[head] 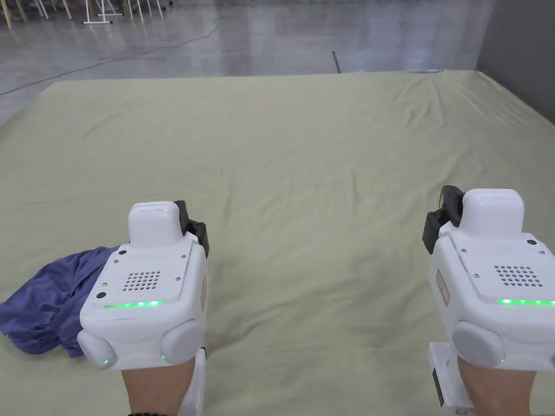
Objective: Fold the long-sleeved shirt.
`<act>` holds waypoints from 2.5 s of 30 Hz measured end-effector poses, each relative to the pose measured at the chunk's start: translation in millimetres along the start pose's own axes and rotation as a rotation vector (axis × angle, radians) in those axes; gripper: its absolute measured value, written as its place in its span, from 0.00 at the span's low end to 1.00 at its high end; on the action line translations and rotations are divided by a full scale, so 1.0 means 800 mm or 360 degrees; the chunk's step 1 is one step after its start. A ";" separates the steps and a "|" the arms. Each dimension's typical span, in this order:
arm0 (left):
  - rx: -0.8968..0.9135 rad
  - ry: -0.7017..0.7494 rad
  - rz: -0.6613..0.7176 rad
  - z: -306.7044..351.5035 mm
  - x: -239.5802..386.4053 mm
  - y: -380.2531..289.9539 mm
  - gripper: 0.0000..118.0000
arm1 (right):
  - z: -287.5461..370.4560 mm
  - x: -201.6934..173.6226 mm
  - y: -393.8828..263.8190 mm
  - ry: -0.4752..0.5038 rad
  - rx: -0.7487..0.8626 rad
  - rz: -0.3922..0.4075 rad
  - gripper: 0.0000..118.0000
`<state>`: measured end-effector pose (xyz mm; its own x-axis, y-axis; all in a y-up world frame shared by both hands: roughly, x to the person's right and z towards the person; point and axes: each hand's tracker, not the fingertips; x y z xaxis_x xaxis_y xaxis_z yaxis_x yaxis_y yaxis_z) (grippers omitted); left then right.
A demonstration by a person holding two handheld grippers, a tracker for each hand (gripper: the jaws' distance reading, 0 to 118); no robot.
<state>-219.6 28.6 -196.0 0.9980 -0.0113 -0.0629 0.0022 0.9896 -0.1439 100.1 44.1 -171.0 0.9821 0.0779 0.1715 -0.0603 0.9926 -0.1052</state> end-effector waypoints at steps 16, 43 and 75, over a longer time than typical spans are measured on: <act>0.0038 0.0489 0.0016 0.066 -0.147 0.002 0.00 | -0.023 -0.169 0.030 0.0630 0.0019 -0.0040 0.02; -0.1386 0.0257 0.0376 -0.154 -0.274 -0.135 0.90 | -0.046 -0.288 -0.007 0.0965 -0.0186 0.0043 0.02; -0.1041 -0.1259 -0.0217 -0.236 0.429 -0.064 0.17 | -0.048 0.107 -0.044 -0.0175 -0.0354 -0.0147 0.02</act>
<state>110.9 -53.2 -396.7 0.7490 0.2139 0.6271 0.3193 0.7129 -0.6244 193.5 12.5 -189.9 0.9556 0.0095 0.2945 0.0813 0.9522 -0.2946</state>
